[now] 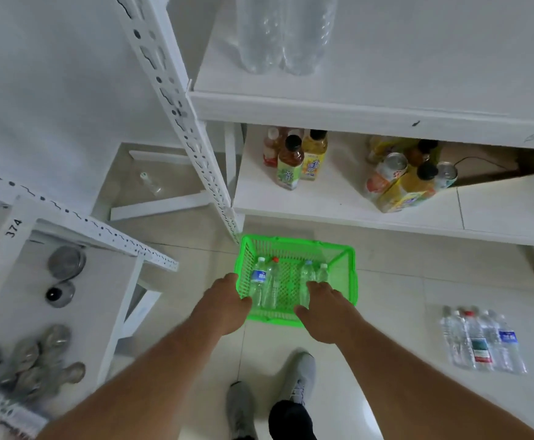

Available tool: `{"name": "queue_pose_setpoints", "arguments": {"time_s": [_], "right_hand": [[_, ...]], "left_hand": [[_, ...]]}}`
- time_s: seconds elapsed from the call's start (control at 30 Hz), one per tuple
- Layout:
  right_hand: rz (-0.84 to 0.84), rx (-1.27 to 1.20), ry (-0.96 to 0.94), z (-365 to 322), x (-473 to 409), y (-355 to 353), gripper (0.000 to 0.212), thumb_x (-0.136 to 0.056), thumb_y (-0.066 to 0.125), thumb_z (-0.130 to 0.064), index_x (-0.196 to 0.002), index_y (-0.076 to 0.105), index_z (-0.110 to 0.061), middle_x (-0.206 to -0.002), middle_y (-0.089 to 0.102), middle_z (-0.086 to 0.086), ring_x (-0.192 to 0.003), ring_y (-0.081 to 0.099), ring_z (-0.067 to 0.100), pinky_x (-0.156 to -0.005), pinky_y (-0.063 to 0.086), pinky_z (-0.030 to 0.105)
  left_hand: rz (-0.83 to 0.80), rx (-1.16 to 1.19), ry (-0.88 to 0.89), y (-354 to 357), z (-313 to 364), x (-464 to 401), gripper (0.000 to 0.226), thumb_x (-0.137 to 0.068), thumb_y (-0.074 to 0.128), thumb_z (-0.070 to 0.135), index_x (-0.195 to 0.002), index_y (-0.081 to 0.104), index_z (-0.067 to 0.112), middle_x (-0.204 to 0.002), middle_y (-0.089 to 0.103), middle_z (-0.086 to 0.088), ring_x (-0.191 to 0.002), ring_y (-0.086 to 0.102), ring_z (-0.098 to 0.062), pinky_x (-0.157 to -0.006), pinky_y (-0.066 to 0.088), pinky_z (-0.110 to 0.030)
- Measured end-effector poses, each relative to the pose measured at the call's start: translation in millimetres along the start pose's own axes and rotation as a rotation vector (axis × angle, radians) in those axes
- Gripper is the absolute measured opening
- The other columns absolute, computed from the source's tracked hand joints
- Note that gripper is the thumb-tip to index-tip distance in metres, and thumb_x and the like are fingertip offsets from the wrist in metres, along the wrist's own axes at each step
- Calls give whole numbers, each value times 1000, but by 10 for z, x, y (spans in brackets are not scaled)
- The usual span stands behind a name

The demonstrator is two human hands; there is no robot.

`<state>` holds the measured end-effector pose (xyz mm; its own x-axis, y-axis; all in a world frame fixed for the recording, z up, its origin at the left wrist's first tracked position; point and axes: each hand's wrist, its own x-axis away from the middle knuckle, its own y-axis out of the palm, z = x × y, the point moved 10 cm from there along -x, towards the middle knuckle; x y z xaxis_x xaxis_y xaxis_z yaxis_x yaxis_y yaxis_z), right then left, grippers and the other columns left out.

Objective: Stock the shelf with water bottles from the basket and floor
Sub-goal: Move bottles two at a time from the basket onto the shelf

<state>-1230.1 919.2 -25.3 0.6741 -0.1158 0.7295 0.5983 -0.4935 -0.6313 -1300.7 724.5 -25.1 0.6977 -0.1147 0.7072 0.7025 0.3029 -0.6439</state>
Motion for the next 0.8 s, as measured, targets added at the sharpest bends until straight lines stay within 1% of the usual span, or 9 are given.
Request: {"name": "queue_pose_setpoints", "arguments": {"time_s": [0.17, 0.23, 0.3, 0.37, 0.47, 0.57, 0.7, 0.73, 0.8], "right_hand": [[-34, -141, 52, 320, -903, 439, 70, -98, 49, -47, -154, 27, -11, -154, 35, 16, -138, 42, 34, -109, 39, 39], [-29, -176, 78, 442, -1316, 648, 69, -98, 51, -47, -154, 30, -12, -154, 37, 16, -137, 45, 34, -108, 41, 37], [-17, -210, 105, 566, -1771, 888, 68, -97, 52, -48, -152, 34, -12, -152, 40, 17, -134, 48, 33, -106, 43, 36], [-14, -269, 139, 699, -2234, 1173, 64, -98, 52, -46, -148, 38, -10, -146, 48, 17, -129, 52, 33, -101, 45, 35], [-11, -389, 223, 903, -2872, 1673, 55, -98, 52, -42, -140, 46, -7, -134, 57, 17, -119, 58, 32, -95, 47, 32], [-8, -438, 268, 1082, -3433, 2168, 58, -94, 56, -45, -135, 52, -4, -123, 64, 19, -107, 64, 34, -91, 54, 36], [-3, -495, 292, 1179, -4041, 2589, 48, -96, 57, -40, -128, 56, -4, -103, 63, 14, -85, 65, 29, -79, 56, 34], [1, -509, 298, 1191, -4187, 2654, 47, -95, 57, -39, -128, 56, -5, -101, 63, 12, -83, 65, 29, -76, 55, 34], [15, -556, 306, 1213, -4480, 2791, 50, -92, 58, -41, -127, 54, -6, -105, 67, 14, -89, 68, 31, -78, 58, 37]], "left_hand": [[-33, 161, -61, 624, -205, -731, 62, -89, 60, 30, -146, 39, 13, -145, 49, -7, -127, 52, -23, -100, 41, -27], [-33, 184, -90, 897, -322, -1091, 61, -89, 61, 30, -144, 41, 13, -143, 51, -8, -122, 56, -25, -97, 45, -29], [-38, 169, -99, 1194, -430, -1487, 60, -90, 60, 30, -143, 41, 11, -141, 52, -10, -123, 55, -26, -97, 44, -28], [-40, 158, -107, 1499, -538, -1911, 56, -90, 60, 28, -141, 44, 11, -137, 56, -11, -122, 56, -27, -94, 44, -27], [-34, 172, -120, 1927, -722, -2533, 46, -88, 60, 22, -132, 51, 11, -129, 61, -11, -114, 61, -28, -84, 46, -25], [-35, 164, -136, 2319, -888, -3065, 46, -88, 59, 19, -132, 50, 10, -126, 61, -11, -108, 62, -29, -72, 40, -22], [-32, 178, -167, 2766, -1094, -3641, 43, -88, 58, 16, -129, 49, 9, -106, 61, -8, -82, 62, -27, -57, 42, -23], [-33, 184, -175, 2871, -1138, -3769, 45, -88, 57, 16, -131, 48, 8, -108, 60, -9, -83, 63, -27, -58, 46, -25], [-43, 187, -197, 3063, -1221, -3990, 48, -88, 56, 15, -134, 45, 7, -122, 58, -12, -91, 66, -30, -65, 52, -30]]}}
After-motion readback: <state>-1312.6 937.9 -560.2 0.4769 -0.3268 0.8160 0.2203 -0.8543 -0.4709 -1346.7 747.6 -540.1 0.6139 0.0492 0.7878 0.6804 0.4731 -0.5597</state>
